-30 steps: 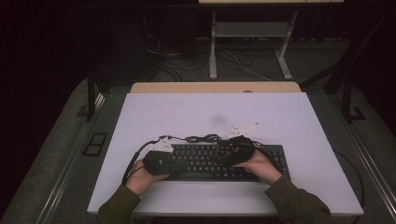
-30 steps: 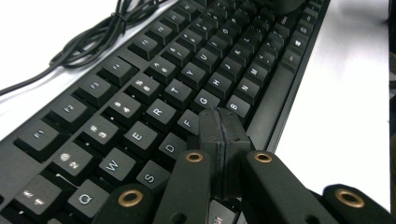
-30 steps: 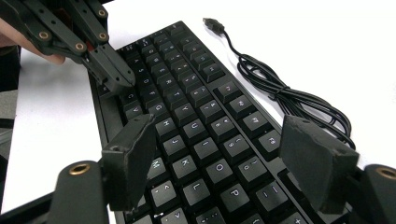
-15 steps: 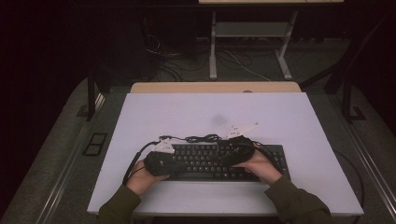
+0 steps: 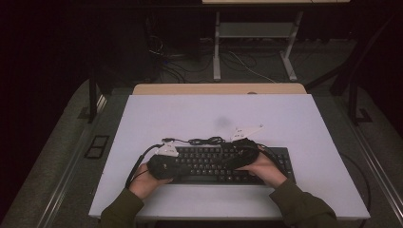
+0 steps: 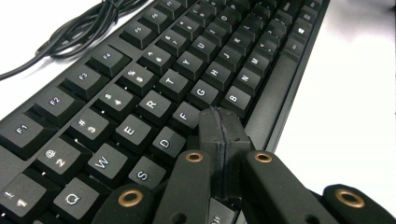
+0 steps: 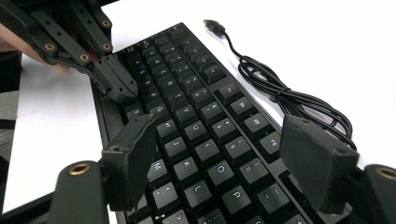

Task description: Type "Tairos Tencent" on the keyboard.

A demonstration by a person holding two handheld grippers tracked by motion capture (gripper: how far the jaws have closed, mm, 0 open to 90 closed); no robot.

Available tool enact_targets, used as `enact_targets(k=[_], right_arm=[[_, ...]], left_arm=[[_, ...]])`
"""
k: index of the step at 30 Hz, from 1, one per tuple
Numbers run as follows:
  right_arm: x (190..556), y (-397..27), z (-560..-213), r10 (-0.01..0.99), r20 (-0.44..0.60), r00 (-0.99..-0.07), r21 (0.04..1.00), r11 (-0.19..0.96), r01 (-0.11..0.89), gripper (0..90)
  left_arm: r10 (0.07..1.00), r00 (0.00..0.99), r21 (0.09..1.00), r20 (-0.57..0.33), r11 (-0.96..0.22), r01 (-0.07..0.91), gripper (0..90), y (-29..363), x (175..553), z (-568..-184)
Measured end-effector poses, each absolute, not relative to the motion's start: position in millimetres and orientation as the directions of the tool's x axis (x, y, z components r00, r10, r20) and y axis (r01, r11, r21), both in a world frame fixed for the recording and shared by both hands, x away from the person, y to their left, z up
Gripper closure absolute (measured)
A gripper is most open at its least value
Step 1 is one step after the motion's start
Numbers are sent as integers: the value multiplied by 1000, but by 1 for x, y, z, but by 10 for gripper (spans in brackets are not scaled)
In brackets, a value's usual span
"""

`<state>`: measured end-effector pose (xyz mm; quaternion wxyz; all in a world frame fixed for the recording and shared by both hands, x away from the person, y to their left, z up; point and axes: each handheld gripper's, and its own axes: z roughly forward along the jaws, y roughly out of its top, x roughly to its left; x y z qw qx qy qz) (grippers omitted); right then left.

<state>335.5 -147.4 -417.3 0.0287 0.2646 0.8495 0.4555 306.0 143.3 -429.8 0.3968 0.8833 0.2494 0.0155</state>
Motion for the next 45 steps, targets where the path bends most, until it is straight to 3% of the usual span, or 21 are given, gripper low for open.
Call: enact_targets(k=[20,33,39,45], right_arm=[[336,-147,-418,477,194,-857,791,440,424,268],[336,-147,-417,476,201,-856,791,437,428,268],[336,-147,-417,474,204,-857,792,435,429,268],[336,-147,-418,474,204,-856,792,434,429,268]], left_arm=[[467,865,732,-180,-523,435,892,147,306,-421],[507,848,755,-155,-492,433,664,152,310,-414],[522,839,764,-151,-477,435,663,153,313,-412],[539,830,763,-140,-476,437,779,155,319,-413]])
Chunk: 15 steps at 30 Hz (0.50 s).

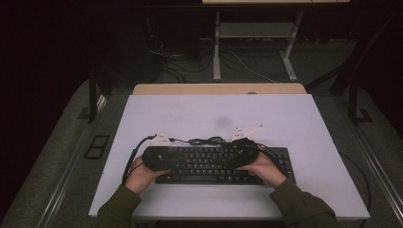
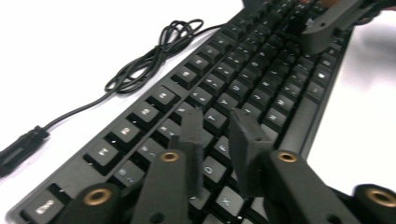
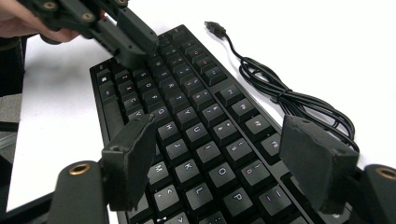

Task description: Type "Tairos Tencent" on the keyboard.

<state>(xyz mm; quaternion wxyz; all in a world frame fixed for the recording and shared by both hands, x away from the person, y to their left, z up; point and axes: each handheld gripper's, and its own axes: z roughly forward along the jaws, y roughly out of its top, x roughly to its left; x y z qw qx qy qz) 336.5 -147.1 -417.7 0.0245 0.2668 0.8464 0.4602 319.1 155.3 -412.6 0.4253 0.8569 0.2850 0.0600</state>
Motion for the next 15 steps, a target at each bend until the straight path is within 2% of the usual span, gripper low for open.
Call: enact_targets(k=[6,15], right_arm=[[337,-147,-418,474,206,-856,792,433,431,269],[336,-146,-418,472,203,-858,791,437,428,268]], left_arm=[[558,817,757,-145,-470,454,889,157,326,-416],[561,817,736,-132,-496,460,894,152,331,-422]])
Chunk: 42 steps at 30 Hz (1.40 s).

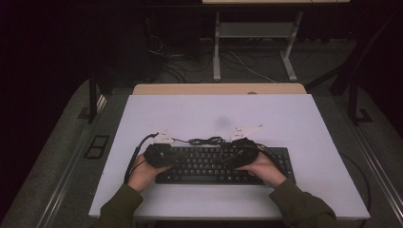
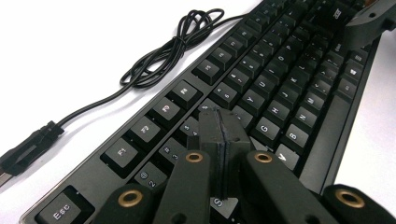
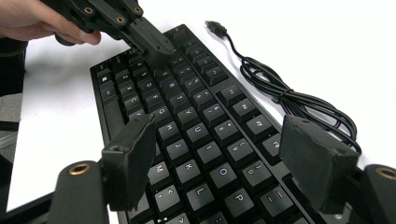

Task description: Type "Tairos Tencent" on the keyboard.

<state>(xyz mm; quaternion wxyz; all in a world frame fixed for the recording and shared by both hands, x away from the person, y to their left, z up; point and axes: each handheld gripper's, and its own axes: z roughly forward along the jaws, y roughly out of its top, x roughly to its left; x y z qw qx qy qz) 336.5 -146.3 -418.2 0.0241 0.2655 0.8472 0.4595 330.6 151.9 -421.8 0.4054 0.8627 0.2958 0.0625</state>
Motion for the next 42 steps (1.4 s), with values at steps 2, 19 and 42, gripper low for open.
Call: enact_targets(k=[2,19,42], right_arm=[[336,-146,-418,472,204,-858,792,436,428,268],[336,-146,-418,470,207,-858,791,436,429,267],[335,-141,-420,462,221,-859,784,439,438,289]], left_arm=[[560,818,733,-129,-501,459,894,152,331,-423],[550,827,710,-116,-537,456,895,148,332,-428],[564,815,739,-132,-492,460,866,154,329,-422]])
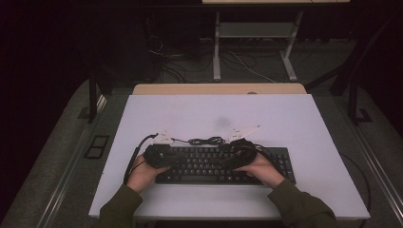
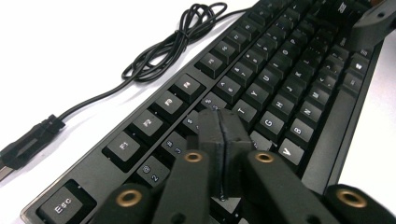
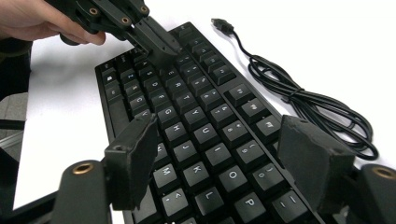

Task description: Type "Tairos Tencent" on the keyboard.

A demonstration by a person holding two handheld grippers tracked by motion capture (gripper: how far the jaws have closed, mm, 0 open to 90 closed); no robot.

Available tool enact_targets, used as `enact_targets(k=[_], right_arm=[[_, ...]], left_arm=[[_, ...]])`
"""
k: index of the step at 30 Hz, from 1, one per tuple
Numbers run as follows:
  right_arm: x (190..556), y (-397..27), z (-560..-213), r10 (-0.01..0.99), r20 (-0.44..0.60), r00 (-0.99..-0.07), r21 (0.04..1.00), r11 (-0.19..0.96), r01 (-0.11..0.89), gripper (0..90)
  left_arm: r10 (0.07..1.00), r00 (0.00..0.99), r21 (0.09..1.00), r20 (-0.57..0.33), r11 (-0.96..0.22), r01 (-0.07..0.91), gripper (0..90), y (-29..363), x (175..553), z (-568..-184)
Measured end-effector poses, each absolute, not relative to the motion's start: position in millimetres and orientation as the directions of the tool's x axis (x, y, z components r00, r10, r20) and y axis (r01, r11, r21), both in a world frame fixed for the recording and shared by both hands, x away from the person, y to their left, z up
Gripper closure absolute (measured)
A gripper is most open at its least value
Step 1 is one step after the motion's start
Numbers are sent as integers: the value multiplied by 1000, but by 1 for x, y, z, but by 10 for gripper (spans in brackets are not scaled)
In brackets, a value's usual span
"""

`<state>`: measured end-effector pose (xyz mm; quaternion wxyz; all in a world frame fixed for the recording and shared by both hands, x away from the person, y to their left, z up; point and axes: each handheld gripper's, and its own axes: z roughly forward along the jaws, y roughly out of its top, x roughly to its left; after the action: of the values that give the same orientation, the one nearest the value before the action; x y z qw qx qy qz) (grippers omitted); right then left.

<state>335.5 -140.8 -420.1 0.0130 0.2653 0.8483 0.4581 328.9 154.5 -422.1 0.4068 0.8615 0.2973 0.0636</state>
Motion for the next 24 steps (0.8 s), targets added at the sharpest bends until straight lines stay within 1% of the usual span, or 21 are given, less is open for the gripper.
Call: enact_targets(k=[4,10,12,16,21,24], right_arm=[[335,-138,-421,456,230,-860,782,440,442,327],[333,-136,-420,448,239,-861,786,431,442,429],[333,-135,-420,441,244,-864,785,433,443,478],[331,-132,-421,422,250,-871,783,441,439,593],[329,-126,-423,393,263,-881,777,455,435,731],[327,-123,-425,380,264,-886,770,470,431,802]], left_arm=[[568,813,743,-126,-489,457,808,156,328,-421],[582,803,758,-125,-467,456,656,156,325,-419],[585,802,758,-123,-466,456,596,156,325,-418],[596,793,762,-126,-453,462,517,157,325,-418],[613,781,770,-117,-441,461,425,157,325,-418],[615,780,773,-113,-439,458,393,157,325,-418]])
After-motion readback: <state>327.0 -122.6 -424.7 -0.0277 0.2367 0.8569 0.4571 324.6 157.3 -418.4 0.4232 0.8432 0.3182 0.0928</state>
